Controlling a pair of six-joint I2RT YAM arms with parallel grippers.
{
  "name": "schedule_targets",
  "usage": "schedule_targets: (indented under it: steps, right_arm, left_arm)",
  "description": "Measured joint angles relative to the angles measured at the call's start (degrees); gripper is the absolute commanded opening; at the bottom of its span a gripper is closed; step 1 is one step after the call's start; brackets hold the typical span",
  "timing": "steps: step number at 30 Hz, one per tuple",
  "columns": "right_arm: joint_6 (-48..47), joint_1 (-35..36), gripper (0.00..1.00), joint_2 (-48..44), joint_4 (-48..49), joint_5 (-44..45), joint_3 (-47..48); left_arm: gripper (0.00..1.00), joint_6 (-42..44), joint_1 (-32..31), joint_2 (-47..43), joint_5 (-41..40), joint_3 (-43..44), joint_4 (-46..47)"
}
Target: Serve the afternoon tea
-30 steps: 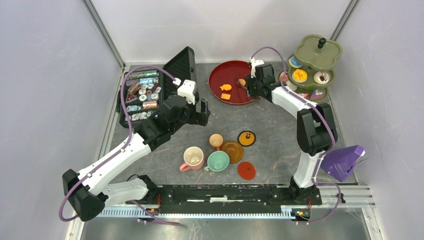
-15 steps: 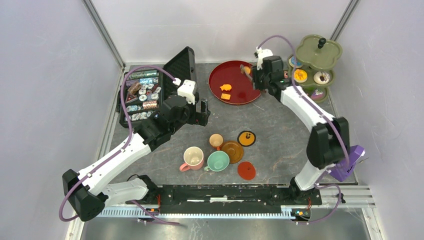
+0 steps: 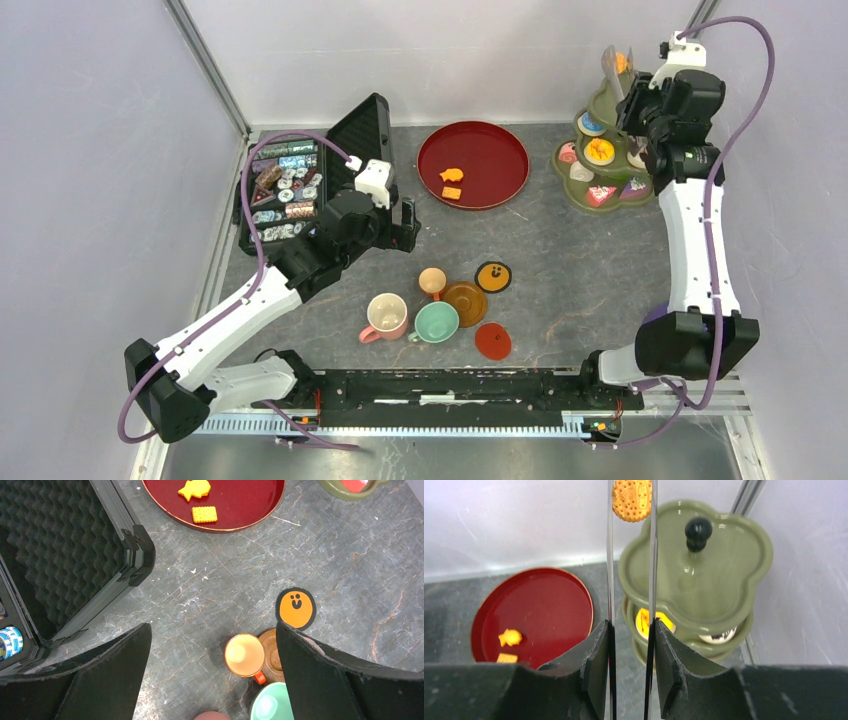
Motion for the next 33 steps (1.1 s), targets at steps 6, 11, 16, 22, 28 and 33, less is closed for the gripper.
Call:
schedule_targets:
  steps: [6,11,16,22,28,33]
  right_arm:
    - [-0.2,-1.88,0.25,1.11,-5.44,-2.05,-0.42]
    - [-0.92,-2.8,0.28,1.07,-6.8,-1.18,-1.62]
    - [-1.53,-3.02,0.37,0.87,-7.82,-0.55,-2.86]
    - [-2.03,-3.02,0.51,-0.28,-9.16,-0.55,-3.8]
    - [-2.86,-3.02,0.58,-2.16,-9.16,-0.59,-3.72]
    - [-2.84,-3.02,0.57,-2.78,-9.29,-1.62,-0.85]
  left_arm:
    - [1.0,0.0,0.0,0.0,0.0,0.0,-0.02]
    - [1.0,0.0,0.0,0.0,0.0,0.0,-0.02]
    - [1.0,0.0,0.0,0.0,0.0,0.0,-0.02]
    - [1.0,-0.02,0.0,0.0,0.02,0.0,-0.02]
    - [1.0,0.0,0.0,0.0,0.02,0.0,-0.02]
    - [1.0,0.0,0.0,0.0,0.02,0.0,0.0]
